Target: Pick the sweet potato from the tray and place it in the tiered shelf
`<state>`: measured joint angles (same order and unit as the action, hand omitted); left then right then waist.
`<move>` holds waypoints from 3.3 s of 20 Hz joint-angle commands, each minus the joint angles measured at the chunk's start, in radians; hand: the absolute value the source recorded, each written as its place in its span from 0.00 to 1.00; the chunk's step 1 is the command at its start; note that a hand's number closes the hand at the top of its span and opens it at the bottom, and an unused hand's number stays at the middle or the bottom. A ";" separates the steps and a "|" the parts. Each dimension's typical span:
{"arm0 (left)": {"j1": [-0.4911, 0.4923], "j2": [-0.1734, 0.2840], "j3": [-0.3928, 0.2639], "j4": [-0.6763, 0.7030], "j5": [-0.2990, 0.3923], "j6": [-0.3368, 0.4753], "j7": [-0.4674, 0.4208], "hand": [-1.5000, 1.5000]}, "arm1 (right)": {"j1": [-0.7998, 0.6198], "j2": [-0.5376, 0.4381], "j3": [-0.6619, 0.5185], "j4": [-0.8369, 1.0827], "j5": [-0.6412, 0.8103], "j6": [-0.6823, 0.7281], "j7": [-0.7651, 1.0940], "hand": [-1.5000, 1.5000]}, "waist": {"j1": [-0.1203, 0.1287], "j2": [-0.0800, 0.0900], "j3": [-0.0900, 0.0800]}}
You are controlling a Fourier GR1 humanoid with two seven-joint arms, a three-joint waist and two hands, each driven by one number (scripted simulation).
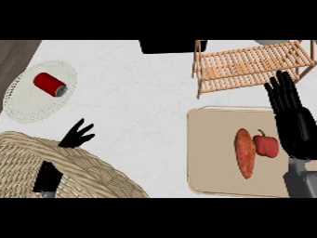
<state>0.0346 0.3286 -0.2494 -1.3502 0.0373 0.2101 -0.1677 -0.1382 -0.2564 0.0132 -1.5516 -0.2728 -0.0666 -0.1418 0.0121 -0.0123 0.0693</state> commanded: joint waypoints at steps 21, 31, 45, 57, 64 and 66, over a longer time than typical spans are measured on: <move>0.181 -0.019 0.136 -0.134 0.240 -0.077 0.247 0.50 | 0.316 -0.322 -0.148 0.140 0.039 0.231 -0.008 0.00 | -0.065 0.021 -0.069; 0.184 -0.028 0.152 -0.131 0.217 -0.100 0.236 0.50 | 0.285 -0.459 -0.100 -0.037 0.056 0.271 0.269 0.00 | -0.053 0.024 -0.074; 0.150 -0.045 0.124 -0.065 0.208 -0.130 0.157 0.50 | 0.133 -0.459 0.045 -0.138 0.177 0.133 0.748 0.00 | -0.023 0.034 -0.073; 0.122 -0.009 0.140 -0.046 0.253 -0.125 0.199 0.50 | 0.077 -0.394 0.220 -0.186 0.327 0.081 0.969 0.00 | -0.032 0.028 -0.069; 0.111 -0.005 0.138 -0.058 0.248 -0.100 0.221 0.50 | 0.068 -0.365 0.270 -0.193 0.400 0.048 1.037 0.00 | -0.041 0.023 -0.068; 0.092 -0.011 0.142 -0.050 0.257 -0.096 0.231 0.50 | 0.046 -0.346 0.281 -0.186 0.423 0.031 1.049 0.00 | -0.040 0.025 -0.068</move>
<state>0.1884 0.3207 -0.0912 -1.4854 0.2706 0.0857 -0.1606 -0.0764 -0.6301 0.2667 -1.7427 0.1119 -0.0111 0.8775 -0.0198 -0.0108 0.0569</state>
